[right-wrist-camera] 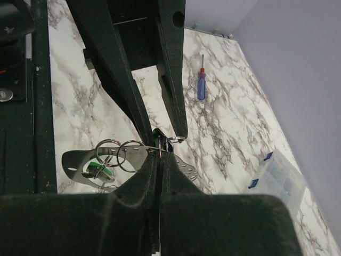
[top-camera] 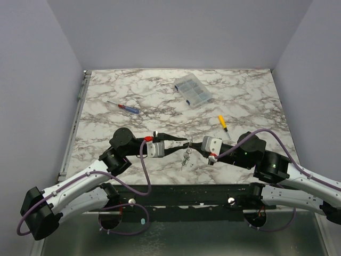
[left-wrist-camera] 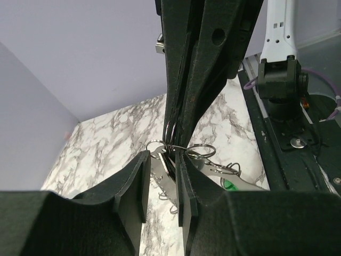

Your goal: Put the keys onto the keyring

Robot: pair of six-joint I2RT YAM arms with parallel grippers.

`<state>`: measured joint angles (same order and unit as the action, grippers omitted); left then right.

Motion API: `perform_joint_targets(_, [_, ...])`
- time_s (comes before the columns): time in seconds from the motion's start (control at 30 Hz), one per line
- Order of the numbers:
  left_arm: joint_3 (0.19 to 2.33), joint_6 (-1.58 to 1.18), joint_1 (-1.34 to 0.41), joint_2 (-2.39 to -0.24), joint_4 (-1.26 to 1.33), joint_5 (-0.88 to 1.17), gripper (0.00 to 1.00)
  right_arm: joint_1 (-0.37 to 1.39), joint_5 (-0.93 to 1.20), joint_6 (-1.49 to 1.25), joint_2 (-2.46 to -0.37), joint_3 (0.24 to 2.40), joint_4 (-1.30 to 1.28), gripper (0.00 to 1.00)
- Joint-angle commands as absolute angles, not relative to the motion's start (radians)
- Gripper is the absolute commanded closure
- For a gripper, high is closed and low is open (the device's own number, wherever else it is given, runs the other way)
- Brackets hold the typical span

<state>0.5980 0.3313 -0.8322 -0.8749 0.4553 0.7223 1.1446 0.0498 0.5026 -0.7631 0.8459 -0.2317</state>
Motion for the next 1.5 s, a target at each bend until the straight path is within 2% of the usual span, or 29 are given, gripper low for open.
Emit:
perform_joint_targets(0.0, [0.614, 0.315, -0.834, -0.889, 0.475, 0.775, 0.70, 1.149, 0.049, 0.514, -0.765, 0.857, -0.174, 0.99])
perform_joint_targets(0.23, [0.612, 0.314, -0.840, -0.897, 0.477, 0.776, 0.70, 1.149, 0.052, 0.523, -0.778, 0.856, -0.160, 0.99])
perform_joint_targets(0.63, [0.612, 0.314, -0.841, -0.893, 0.479, 0.764, 0.77, 1.149, 0.034, 0.535, -0.793, 0.845, -0.154, 0.99])
perform_joint_targets(0.77, [0.601, 0.322, -0.842, -0.876, 0.479, 0.736, 0.66, 1.150, 0.026, 0.537, -0.790, 0.841, -0.158, 0.99])
perform_joint_targets(0.9, [0.591, 0.341, -0.841, -0.847, 0.475, 0.704, 0.62, 1.150, 0.025, 0.537, -0.780, 0.839, -0.159, 0.99])
perform_joint_targets(1.27, [0.611, 0.372, -0.821, -0.798, 0.413, 0.660, 0.69, 1.149, 0.007, 0.546, -0.778, 0.833, -0.157, 0.99])
perform_joint_targets(1.47, [0.622, 0.358, -0.819, -0.827, 0.411, 0.710, 0.72, 1.149, 0.008, 0.548, -0.783, 0.839, -0.150, 0.99])
